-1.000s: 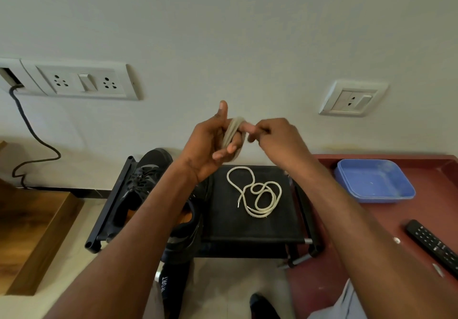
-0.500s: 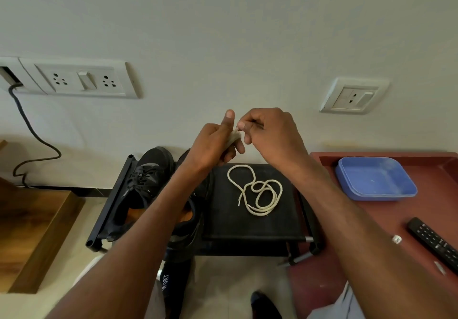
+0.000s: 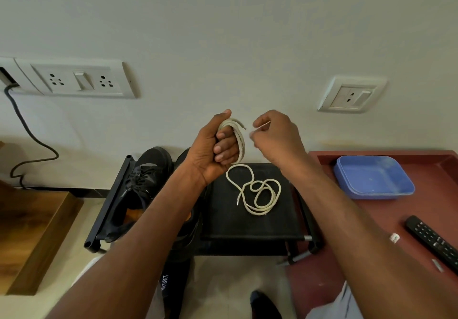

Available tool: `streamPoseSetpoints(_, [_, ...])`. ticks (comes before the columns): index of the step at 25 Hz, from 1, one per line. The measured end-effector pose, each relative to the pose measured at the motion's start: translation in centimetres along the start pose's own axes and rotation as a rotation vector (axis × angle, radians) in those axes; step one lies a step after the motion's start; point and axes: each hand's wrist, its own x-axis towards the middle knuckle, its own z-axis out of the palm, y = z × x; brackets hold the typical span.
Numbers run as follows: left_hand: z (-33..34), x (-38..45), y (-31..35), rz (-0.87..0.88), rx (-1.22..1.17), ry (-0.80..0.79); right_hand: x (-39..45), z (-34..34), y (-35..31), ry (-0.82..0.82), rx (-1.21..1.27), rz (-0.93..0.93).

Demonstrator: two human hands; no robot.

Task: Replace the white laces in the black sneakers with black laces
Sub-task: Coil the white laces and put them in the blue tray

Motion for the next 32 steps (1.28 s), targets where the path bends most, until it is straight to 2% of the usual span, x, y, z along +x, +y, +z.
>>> streamPoseSetpoints(2, [0.0,0.0,0.0,-0.01,0.008,0.012,0.2,-0.3,0.0,0.087,-0.013,-0.126])
streamPoseSetpoints(4, [0.0,0.1,0.1,-0.003,0.002,0.015,0.3,-0.5,-0.5,-0.03,0.117,-0.194])
streamPoseSetpoints(6, [0.0,0.0,0.3,0.02,-0.007,0.037,-0.2,-0.1,-1.0,-0.182,0.112,-0.259])
streamPoseSetpoints(7, [-0.1,0.0,0.4,0.036,-0.01,0.065,-0.6,0.2,-1.0,-0.211,0.064,-0.297])
streamPoseSetpoints(10, [-0.3,0.0,0.3,0.077,-0.005,0.155,-0.8,0.8,-0.8,-0.154,-0.015,-0.333])
streamPoseSetpoints(14, [-0.1,0.1,-0.3,0.068,0.015,0.173,-0.5,0.8,-0.5,-0.098,0.016,-0.273])
streamPoseSetpoints(17, [-0.1,0.1,-0.6,0.03,0.04,0.141,-0.3,0.9,-0.2,-0.048,-0.065,-0.248])
streamPoseSetpoints(20, [0.0,0.0,-0.1,-0.072,0.066,0.022,0.3,0.2,0.2,-0.027,-0.066,-0.128])
streamPoseSetpoints(23, [0.0,-0.1,0.6,-0.111,0.09,-0.074,0.6,-0.6,0.3,-0.044,0.057,0.013])
streamPoseSetpoints(25, [-0.2,0.3,0.5,-0.09,0.183,-0.027,0.6,-0.9,0.4,-0.038,0.054,0.049])
streamPoseSetpoints(28, [-0.1,1.2,-0.5,0.002,0.385,0.125,0.6,-1.6,0.6,-0.012,-0.094,0.037])
streamPoseSetpoints(32, [1.4,2.4,-2.1,0.101,0.481,0.22,1.5,-4.3,1.8,0.002,-0.065,0.12])
